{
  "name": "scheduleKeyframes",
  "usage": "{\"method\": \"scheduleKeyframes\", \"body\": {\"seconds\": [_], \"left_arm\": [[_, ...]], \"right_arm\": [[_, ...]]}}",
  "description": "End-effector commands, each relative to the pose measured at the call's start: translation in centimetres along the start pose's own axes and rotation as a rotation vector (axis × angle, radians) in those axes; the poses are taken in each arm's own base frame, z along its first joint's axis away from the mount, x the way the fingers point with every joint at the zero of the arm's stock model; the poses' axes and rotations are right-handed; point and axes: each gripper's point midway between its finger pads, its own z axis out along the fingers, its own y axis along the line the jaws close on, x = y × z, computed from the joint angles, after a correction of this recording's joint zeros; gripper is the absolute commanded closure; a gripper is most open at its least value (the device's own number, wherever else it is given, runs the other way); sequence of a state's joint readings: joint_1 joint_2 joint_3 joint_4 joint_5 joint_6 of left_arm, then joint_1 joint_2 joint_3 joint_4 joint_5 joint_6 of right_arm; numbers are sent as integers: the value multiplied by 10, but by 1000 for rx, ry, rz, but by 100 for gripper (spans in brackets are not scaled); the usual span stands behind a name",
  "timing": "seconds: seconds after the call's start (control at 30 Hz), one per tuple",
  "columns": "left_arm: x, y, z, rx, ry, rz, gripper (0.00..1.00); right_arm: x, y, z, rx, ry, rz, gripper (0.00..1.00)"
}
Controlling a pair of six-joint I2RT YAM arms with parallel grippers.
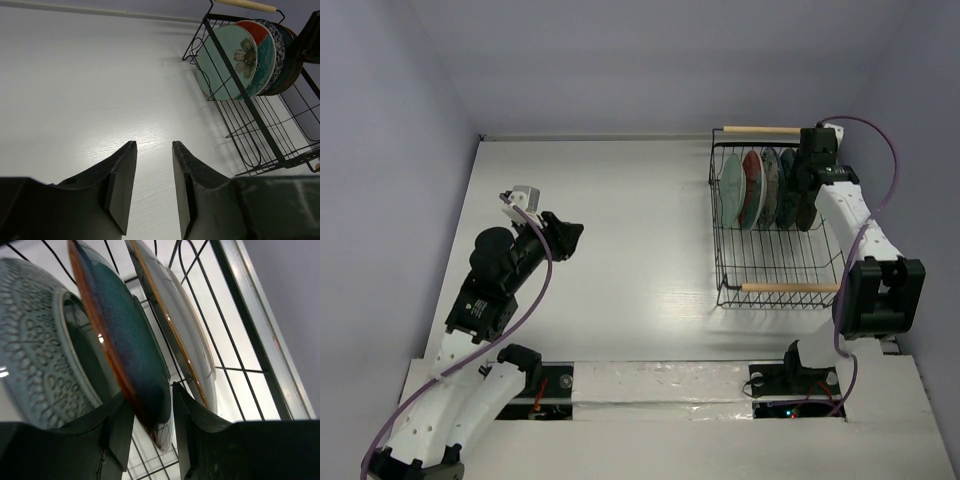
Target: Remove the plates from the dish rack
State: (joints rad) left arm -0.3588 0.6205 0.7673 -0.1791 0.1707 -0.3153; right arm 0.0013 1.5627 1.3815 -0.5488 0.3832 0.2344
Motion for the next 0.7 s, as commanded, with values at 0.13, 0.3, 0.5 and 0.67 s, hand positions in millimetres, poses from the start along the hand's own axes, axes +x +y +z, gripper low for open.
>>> {"method": "scheduleKeyframes", "body": {"seconds": [0.13,0.3,0.5,0.67], "left_arm": [[-17,-8,-3,31,-66,20,63],[-18,-9,-4,32,-71,21,63],[-19,-12,-5,46,-75,21,63],[-19,-12,-5,45,-77,21,63]], "right_arm": [[-31,4,4,30,-83,-23,71],[-35,2,-2,111,-94,-98,81],[-55,8,-21,143,-142,-152,98],[-78,5,-50,166,-214,-164,100]]}}
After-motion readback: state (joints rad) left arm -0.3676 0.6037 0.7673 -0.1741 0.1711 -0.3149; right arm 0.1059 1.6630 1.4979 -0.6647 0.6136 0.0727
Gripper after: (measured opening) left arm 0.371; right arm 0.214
